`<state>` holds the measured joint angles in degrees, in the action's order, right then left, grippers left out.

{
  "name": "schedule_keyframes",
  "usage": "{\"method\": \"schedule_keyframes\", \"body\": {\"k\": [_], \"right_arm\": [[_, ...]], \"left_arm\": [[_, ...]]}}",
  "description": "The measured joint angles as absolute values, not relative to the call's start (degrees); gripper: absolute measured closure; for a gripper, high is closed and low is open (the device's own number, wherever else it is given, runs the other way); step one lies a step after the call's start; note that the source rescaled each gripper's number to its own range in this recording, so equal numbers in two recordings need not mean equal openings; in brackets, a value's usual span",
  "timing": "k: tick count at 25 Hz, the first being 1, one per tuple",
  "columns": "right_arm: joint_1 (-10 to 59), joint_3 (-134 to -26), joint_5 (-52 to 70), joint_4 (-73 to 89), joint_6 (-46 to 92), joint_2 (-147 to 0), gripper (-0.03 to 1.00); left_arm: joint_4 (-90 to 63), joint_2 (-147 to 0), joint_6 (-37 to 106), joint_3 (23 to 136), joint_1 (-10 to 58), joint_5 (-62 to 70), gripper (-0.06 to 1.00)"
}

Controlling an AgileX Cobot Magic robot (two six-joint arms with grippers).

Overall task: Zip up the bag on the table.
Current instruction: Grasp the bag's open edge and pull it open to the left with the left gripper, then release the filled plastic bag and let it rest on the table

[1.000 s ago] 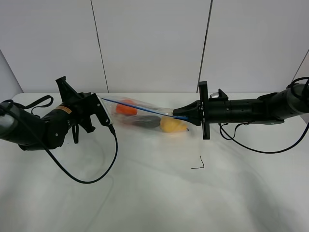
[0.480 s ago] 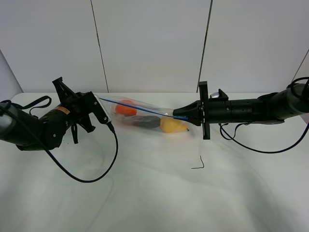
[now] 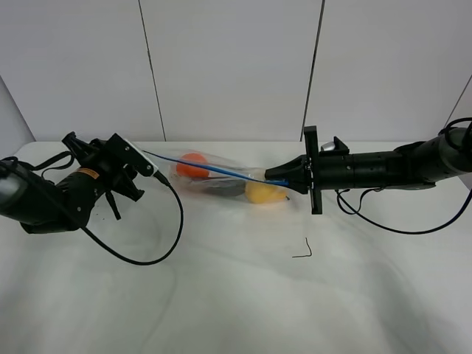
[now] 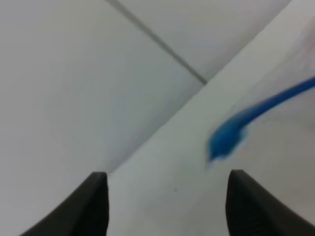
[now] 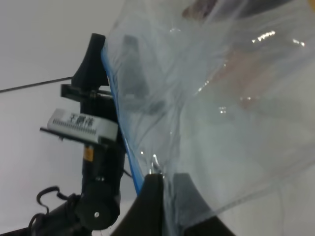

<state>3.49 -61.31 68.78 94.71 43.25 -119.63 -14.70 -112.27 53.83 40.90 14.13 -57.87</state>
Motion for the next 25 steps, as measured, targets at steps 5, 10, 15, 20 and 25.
{"method": "schedule_keyframes", "body": {"k": [5, 10, 15, 20, 25], "right_arm": [[3.5, -61.3, 68.8, 94.7, 43.2, -119.6, 0.97], [3.5, -61.3, 68.8, 94.7, 43.2, -119.6, 0.97], [3.5, -61.3, 68.8, 94.7, 43.2, -119.6, 0.97], [3.5, -61.3, 68.8, 94.9, 43.2, -119.6, 0.97], [3.5, -61.3, 68.8, 95.1, 43.2, -119.6, 0.97]], "left_arm": [[-15.5, -112.4, 45.6, 40.9, 9.3, -60.0, 0.27], [-18.2, -112.4, 34.2, 40.9, 5.7, -59.5, 0.27], [-18.1, -112.4, 28.9, 40.9, 5.0, -50.2, 0.27], [-18.2, -110.5, 28.2, 42.2, 5.0, -33.6, 0.27], [-18.2, -108.1, 28.2, 49.0, 5.0, -10.1, 0.28]]}}
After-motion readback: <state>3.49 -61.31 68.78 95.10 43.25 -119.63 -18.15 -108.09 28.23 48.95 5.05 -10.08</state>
